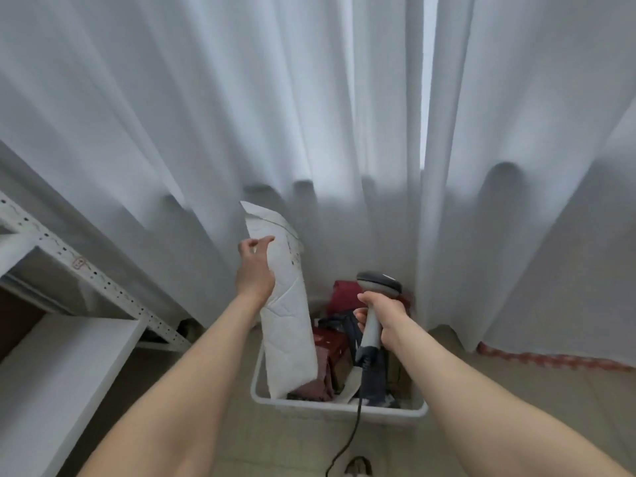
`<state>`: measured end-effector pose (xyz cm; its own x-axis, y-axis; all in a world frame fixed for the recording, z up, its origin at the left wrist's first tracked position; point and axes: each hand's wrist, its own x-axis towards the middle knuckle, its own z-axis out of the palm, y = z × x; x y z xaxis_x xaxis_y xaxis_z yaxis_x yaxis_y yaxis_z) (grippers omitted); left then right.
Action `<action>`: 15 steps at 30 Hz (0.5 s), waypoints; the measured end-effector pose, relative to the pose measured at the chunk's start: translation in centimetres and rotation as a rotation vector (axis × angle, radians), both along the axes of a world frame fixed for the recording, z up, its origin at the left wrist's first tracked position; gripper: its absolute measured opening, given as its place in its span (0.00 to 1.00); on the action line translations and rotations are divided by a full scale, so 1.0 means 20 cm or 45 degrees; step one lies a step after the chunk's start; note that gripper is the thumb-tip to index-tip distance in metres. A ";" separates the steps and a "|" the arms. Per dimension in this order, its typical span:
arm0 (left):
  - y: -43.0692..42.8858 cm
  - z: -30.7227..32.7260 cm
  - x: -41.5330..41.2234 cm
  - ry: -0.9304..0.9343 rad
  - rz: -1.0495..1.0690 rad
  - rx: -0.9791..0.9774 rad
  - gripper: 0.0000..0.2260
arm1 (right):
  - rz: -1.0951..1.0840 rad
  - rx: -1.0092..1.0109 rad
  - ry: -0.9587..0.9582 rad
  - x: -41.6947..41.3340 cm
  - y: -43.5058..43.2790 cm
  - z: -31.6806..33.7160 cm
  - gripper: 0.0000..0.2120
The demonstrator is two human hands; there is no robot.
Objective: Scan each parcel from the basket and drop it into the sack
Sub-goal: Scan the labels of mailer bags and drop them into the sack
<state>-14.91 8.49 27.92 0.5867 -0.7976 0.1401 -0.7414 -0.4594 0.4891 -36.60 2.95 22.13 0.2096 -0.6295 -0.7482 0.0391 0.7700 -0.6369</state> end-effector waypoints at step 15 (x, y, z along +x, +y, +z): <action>0.67 0.81 -0.01 0.816 0.308 -0.474 0.13 | -0.109 -0.224 -0.233 -0.15 0.39 0.52 0.09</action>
<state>-15.15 21.86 44.14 0.7953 -0.6040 -0.0518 -0.1620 -0.2942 0.9419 -39.67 10.67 32.60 0.2720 -0.7679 -0.5800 0.2263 0.6368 -0.7371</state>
